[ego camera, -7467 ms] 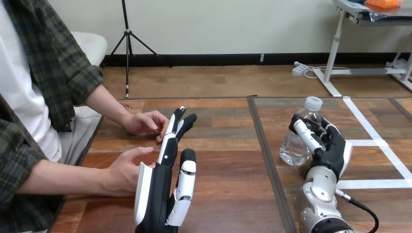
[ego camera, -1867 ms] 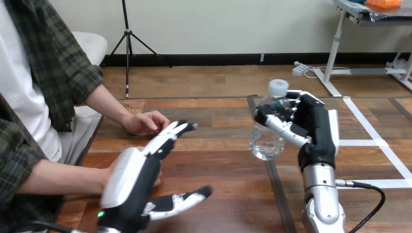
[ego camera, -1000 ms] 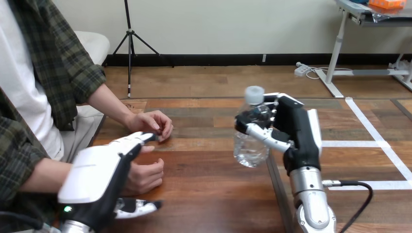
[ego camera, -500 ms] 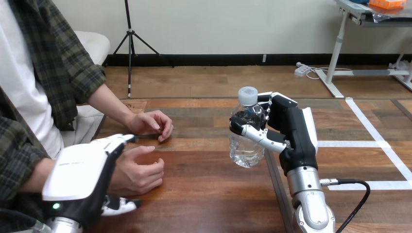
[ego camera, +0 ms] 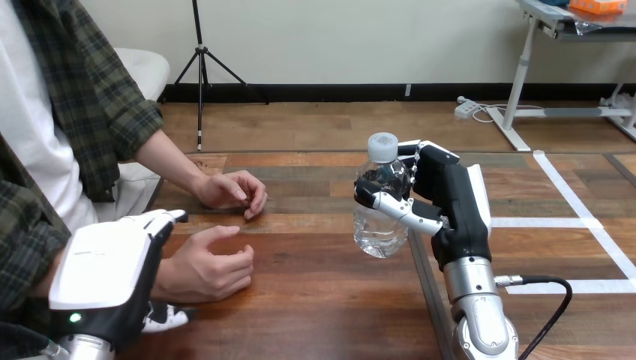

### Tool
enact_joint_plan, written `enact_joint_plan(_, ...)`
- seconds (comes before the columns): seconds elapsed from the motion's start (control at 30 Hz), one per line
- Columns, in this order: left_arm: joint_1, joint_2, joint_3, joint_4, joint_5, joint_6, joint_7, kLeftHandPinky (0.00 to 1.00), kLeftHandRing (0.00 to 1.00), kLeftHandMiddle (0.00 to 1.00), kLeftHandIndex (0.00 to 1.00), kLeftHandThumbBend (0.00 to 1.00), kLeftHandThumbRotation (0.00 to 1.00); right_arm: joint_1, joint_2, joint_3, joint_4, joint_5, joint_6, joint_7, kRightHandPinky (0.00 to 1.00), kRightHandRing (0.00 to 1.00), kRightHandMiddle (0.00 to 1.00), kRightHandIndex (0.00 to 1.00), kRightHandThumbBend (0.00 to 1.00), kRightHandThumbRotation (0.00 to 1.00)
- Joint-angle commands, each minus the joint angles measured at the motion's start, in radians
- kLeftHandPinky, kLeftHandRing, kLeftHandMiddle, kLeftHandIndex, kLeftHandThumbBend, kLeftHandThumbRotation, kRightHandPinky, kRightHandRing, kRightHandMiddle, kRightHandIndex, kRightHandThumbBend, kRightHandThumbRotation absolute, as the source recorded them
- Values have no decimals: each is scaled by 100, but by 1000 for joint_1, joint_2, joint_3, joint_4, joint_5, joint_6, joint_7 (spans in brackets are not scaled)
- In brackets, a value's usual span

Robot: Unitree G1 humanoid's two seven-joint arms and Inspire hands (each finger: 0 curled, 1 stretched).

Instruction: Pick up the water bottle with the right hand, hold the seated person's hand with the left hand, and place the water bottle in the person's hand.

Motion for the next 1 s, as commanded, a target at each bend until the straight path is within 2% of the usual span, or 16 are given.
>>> enact_joint_plan(0.0, -47, 25, -15, -14, 28, 39, 9, 72, 78, 81, 78, 98, 5, -42, 0, 6, -57, -4, -40, -9, 35, 41, 46, 50, 64, 0)
enact_joint_plan(0.1, -50, 24, -24, -21, 41, 62, -4, 72, 78, 80, 78, 98, 5, -42, 2, 4, -58, 7, -38, 5, 35, 40, 46, 50, 63, 0)
enact_joint_plan(0.23, -58, 25, -41, -18, 84, 122, -43, 73, 78, 81, 78, 97, 6, -39, -4, 8, -61, -9, -39, -8, 35, 41, 46, 50, 63, 0)
enact_joint_plan(0.5, -83, 29, -67, 1, 111, 178, -84, 75, 78, 81, 78, 96, 6, -39, -2, 6, -60, 1, -36, 3, 35, 41, 46, 50, 64, 0)
enact_joint_plan(0.6, -99, 39, -80, 12, 121, 203, -138, 76, 80, 82, 79, 95, 7, -39, -5, 8, -60, -8, -37, -5, 35, 41, 46, 50, 65, 0)
enact_joint_plan(0.7, -112, 45, -90, 27, 122, 210, -145, 76, 80, 82, 80, 94, 7, -41, -3, 6, -57, 3, -42, 7, 35, 41, 47, 50, 65, 0)
enact_joint_plan(0.8, -127, 45, -98, 38, 122, 225, -176, 76, 80, 82, 80, 94, 6, -39, -14, 17, -61, -34, -35, -27, 35, 41, 47, 50, 65, 0)
enact_joint_plan(0.9, -142, 51, -111, 44, 133, 246, -217, 77, 81, 83, 80, 92, 6, -41, -8, 9, -55, -5, -40, 4, 36, 41, 46, 50, 65, 0)
enact_joint_plan(0.97, -156, 53, -120, 56, 135, 256, -237, 77, 81, 83, 80, 91, 6, -41, -6, 8, -57, 0, -38, 8, 36, 41, 46, 50, 64, 0)
